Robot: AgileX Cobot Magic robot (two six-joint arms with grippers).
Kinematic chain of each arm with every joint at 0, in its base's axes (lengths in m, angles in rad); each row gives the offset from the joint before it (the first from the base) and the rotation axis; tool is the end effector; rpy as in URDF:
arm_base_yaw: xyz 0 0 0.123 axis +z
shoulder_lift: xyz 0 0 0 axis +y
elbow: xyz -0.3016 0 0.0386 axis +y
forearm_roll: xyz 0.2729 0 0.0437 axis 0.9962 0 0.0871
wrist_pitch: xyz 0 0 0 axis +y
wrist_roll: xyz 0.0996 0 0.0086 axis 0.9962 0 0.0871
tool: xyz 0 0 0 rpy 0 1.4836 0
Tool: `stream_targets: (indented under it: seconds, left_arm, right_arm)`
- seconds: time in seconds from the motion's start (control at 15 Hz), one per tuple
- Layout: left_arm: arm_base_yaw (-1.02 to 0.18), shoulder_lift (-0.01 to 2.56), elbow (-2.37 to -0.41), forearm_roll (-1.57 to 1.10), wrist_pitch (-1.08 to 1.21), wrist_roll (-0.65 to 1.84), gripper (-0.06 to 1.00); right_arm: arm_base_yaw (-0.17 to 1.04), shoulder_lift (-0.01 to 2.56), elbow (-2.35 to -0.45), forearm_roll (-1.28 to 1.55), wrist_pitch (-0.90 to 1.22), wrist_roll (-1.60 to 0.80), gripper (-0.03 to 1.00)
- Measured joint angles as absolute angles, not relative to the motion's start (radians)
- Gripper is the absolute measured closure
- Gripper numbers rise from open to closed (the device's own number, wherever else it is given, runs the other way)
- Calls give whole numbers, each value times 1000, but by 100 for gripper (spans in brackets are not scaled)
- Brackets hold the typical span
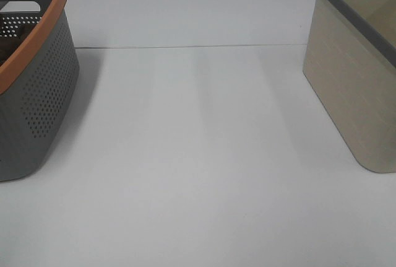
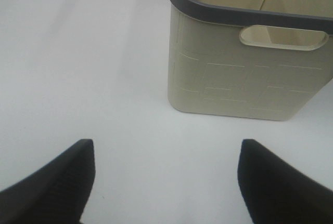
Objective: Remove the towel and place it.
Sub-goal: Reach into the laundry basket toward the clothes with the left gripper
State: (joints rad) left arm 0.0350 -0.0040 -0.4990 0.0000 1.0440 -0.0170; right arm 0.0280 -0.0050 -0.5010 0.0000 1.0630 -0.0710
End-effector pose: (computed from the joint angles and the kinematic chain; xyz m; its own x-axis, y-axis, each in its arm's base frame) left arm 0.0061 0.0002 0.2863 -0.4375 -0.0323 -0.8987 -0.0424 0.9990 -0.0153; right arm 0.0048 0.0001 0.2852 -0.4494 -0.0836 -0.8894 -0.0600 0.9962 -0.0633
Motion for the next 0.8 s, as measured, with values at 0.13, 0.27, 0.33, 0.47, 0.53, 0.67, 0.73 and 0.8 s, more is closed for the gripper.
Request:
stream_targets:
  seconds: [0.13, 0.27, 0.33, 0.47, 0.53, 0.67, 0.73, 0.8]
  left_arm:
    - [35, -4, -499, 0, 1044, -17, 11]
    - [35, -4, -499, 0, 1044, -17, 11]
    - [35, -4, -499, 0, 1044, -17, 11]
    - [35, -4, -499, 0, 1044, -17, 11]
    - [35, -4, -499, 0, 1044, -17, 11]
    - [35, -4, -499, 0, 1044, -17, 11]
    - [35, -4, -499, 0, 1044, -17, 11]
    - [35, -4, -499, 0, 1044, -17, 11]
  right_arm:
    - [28, -5, -501, 0, 1063, -71, 23]
    - [28, -5, -501, 0, 1063, -71, 23]
    - [28, -5, -501, 0, 1063, -71, 23]
    - [28, -5, -501, 0, 1063, -71, 23]
    - [28, -5, -501, 0, 1063, -71, 23]
    - [28, -5, -501, 0, 1063, -71, 23]
    - [28, -5, -501, 0, 1063, -71, 23]
    - [28, -5, -501, 0, 1063, -71, 23]
